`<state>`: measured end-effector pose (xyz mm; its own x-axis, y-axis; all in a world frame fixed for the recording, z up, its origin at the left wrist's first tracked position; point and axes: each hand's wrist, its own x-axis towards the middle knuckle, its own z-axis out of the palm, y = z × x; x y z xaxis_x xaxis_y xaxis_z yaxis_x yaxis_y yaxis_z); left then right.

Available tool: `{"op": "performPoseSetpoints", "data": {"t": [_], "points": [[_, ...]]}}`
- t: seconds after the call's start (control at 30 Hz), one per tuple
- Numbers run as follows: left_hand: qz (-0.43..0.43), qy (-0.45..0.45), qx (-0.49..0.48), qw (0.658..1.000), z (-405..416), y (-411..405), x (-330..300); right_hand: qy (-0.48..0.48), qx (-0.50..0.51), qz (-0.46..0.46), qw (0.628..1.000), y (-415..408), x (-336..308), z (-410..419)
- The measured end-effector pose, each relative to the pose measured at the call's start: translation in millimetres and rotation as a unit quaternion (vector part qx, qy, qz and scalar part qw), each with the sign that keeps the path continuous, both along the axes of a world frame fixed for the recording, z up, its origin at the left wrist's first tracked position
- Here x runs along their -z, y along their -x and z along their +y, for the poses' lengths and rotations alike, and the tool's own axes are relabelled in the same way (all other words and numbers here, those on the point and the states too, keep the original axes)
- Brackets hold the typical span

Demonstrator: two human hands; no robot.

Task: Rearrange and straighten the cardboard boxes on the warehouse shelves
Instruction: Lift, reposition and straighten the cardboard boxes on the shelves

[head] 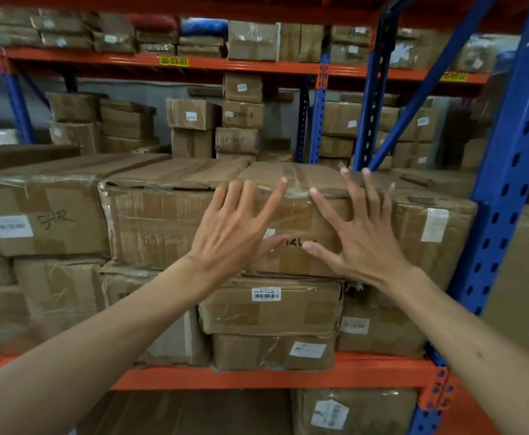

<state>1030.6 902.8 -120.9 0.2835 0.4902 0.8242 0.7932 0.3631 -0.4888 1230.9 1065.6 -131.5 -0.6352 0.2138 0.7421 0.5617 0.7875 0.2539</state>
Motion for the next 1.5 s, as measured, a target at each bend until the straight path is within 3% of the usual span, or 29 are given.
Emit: {"op": "performPoseSetpoints", "data": {"t": [0.1,0.2,0.57,0.83,1.0,1.2,1.33,1.5], "points": [[-0.066,0.055,-0.006,0.996,26,8,-4,-0.024,-0.039,0.095,0.994,22,4,5],[-0.042,0.053,-0.014,0.998,42,24,5,-0.092,-0.088,0.168,0.977,31,16,22],[0.006,-0.007,0.030,1.000,59,38,12,-0.071,-0.109,0.224,0.966,45,25,32],[0.001,-0.001,0.051,0.999,60,39,12,-0.011,-0.087,0.197,0.976,36,21,18],[-0.043,0.031,0.066,0.996,56,38,8,0.086,-0.155,0.136,0.975,6,12,8],[-0.160,0.030,0.056,0.985,54,4,-11,0.206,-0.151,0.336,0.906,-63,40,14],[-0.188,0.058,0.117,0.973,73,-55,-27,0.302,-0.085,0.442,0.840,-100,80,23],[-0.228,0.164,0.203,0.938,118,-143,-27,0.421,-0.053,0.469,0.775,-122,104,40]]}}
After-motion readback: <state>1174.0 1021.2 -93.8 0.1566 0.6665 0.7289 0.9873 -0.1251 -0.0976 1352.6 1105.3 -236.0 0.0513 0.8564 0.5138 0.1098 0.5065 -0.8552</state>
